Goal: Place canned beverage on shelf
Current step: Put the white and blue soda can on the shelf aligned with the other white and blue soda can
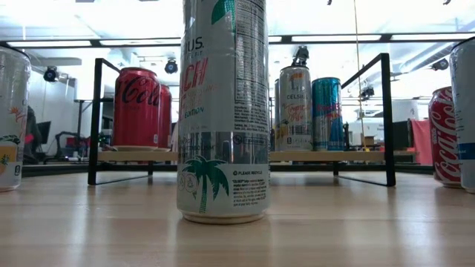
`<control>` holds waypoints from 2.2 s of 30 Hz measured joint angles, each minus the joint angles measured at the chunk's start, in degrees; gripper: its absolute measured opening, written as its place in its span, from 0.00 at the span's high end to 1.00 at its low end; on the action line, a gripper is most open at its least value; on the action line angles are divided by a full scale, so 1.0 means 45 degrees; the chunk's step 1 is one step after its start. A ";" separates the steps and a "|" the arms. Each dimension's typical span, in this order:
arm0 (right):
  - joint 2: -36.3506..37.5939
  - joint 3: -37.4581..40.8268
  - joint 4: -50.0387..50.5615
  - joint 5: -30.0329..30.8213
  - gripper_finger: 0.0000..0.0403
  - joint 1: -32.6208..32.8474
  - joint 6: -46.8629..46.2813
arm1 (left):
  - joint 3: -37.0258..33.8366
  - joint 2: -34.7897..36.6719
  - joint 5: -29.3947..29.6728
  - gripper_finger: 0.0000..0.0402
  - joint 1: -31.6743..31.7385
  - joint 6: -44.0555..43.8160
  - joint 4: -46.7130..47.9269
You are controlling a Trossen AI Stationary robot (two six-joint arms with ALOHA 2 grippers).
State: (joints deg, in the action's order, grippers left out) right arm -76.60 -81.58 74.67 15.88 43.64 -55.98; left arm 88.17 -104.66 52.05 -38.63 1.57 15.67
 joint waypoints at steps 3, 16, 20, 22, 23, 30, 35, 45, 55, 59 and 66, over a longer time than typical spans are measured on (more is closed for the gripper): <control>0.0000 0.0000 0.0646 -0.0317 0.98 0.0000 -0.0895 | -0.0006 0.0001 0.0003 1.00 0.0013 0.0113 0.0041; 0.0000 0.0000 0.0677 -0.0267 0.98 -0.0089 -0.1332 | -0.0016 0.0004 0.0005 1.00 0.0292 0.0193 0.0647; 0.0000 0.0000 0.0699 -0.0238 0.93 -0.0145 -0.2030 | -0.0030 0.0007 0.0015 1.00 0.0328 0.0188 0.0779; 0.0000 0.0000 0.0733 -0.0341 0.87 -0.0180 -0.2520 | -0.0030 0.0009 0.0014 1.00 0.0344 0.0188 0.0848; 0.0000 0.0000 0.0820 -0.0444 0.84 -0.0180 -0.2768 | -0.0030 0.0012 0.0015 1.00 0.0353 0.0188 0.0854; 0.0000 0.0000 0.2648 -0.0642 0.52 -0.0180 -0.4672 | -0.0030 0.0024 0.0000 1.00 0.0427 0.0188 0.0852; 0.0000 0.0000 0.3123 -0.0628 0.29 -0.0269 -0.4745 | -0.0035 0.0024 -0.0002 1.00 0.0435 0.0188 0.0852; 0.0000 0.0000 0.2823 -0.0636 0.09 -0.0880 -0.5157 | -0.0035 0.0029 -0.0013 1.00 0.0481 0.0188 0.0899; -0.0078 0.0470 0.2183 -0.0954 0.09 -0.1127 -0.5601 | -0.0040 0.0029 -0.0019 1.00 0.0505 0.0183 0.1115; -0.0151 0.0724 0.2188 -0.0987 0.09 -0.1127 -0.5703 | -0.0040 0.0029 -0.0016 1.00 0.0506 0.0183 0.1150; -0.0590 0.0774 0.1812 -0.1008 0.09 -0.1166 -0.5659 | -0.0040 0.0033 -0.0019 1.00 0.0515 0.0183 0.1158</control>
State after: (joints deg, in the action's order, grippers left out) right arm -79.25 -78.10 82.82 11.35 38.39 -81.45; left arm 87.99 -104.51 51.96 -36.32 2.39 20.88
